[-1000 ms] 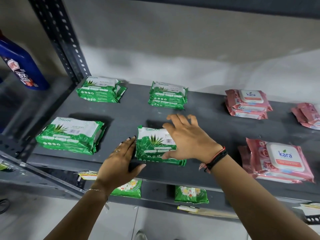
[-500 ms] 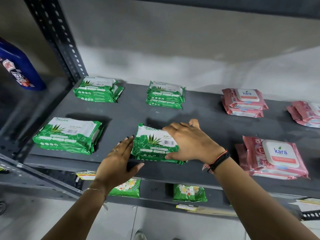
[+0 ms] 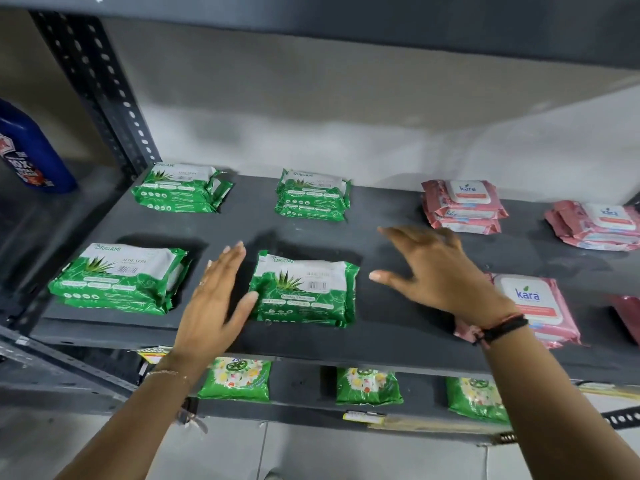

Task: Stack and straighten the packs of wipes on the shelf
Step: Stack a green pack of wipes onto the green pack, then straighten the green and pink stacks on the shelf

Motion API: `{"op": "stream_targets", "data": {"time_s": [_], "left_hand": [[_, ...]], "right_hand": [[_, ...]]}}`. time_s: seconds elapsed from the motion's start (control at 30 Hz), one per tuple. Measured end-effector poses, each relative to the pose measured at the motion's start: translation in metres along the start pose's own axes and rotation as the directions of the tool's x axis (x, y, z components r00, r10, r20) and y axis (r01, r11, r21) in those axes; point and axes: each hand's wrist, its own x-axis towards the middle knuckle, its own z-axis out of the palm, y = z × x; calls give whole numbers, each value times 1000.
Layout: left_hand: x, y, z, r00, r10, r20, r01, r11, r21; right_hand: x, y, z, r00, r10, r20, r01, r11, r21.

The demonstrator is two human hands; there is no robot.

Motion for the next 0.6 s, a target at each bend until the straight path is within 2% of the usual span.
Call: {"op": "stream_targets", "data": {"time_s": [0.1,0.2,0.37,0.5,0.6], "left_hand": [[31,36,8,994,57,-90,-53,997,48],[53,66,26,995,65,-79,-57,992,108],[64,76,46,996,51,76,-67,969,239],[66,73,58,978,-57,200,-9,949,314],[65,71,64,973,-72,217,-9,937,350]], "right_hand": [[-24,33,-7,990,124,-64,-124,992,11],[-44,66,-6,975,215,-51,-215,977,5],[-68,109,9,940,340,-14,-339,940,38],[-72,119,23,938,337,78,-340,940,25],[-74,122,34,951,309,12,-310,950,41]]}}
